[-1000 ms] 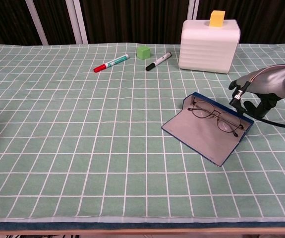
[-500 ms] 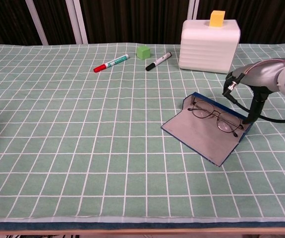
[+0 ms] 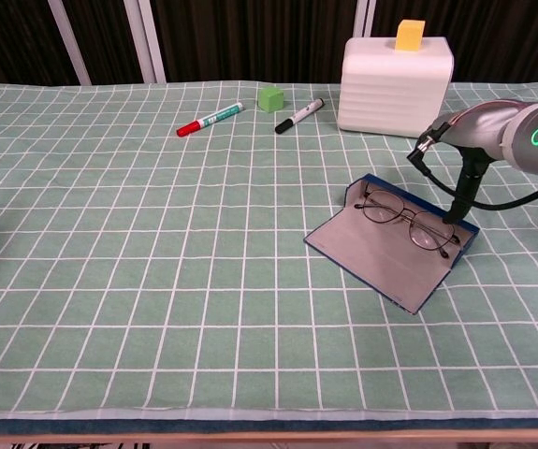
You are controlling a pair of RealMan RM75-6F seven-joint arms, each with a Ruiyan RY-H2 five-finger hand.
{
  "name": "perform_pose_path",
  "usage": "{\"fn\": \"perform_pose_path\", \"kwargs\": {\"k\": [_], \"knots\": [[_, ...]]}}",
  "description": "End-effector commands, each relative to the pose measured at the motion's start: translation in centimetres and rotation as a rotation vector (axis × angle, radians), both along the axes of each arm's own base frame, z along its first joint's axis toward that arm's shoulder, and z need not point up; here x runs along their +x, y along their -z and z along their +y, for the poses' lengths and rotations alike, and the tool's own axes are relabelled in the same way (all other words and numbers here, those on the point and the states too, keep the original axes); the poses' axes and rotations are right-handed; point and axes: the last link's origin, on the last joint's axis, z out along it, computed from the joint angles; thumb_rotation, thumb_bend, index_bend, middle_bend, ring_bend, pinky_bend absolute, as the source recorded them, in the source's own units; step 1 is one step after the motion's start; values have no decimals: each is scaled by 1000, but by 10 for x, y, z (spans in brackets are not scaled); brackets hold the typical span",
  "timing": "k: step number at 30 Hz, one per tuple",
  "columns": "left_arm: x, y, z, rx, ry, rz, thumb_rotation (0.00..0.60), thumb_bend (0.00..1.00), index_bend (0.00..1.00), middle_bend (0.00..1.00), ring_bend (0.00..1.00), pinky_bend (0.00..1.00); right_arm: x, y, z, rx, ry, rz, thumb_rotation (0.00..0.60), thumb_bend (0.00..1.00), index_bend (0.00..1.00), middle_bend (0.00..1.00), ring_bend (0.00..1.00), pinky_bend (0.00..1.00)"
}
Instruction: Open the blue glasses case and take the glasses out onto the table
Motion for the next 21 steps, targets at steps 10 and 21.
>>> {"fn": "perform_pose_path", "kwargs": {"k": [10,21], "knots": [[0,0,0,1,0,-1,600,314,125,0,0,0,-9,7,2,-3,20,4,600,211,188,14,0,186],[0,0,0,0,1,-1,600,314,125,0,0,0,-22,-2,-7,-32,38,30,600,221,188,14,0,186]]}}
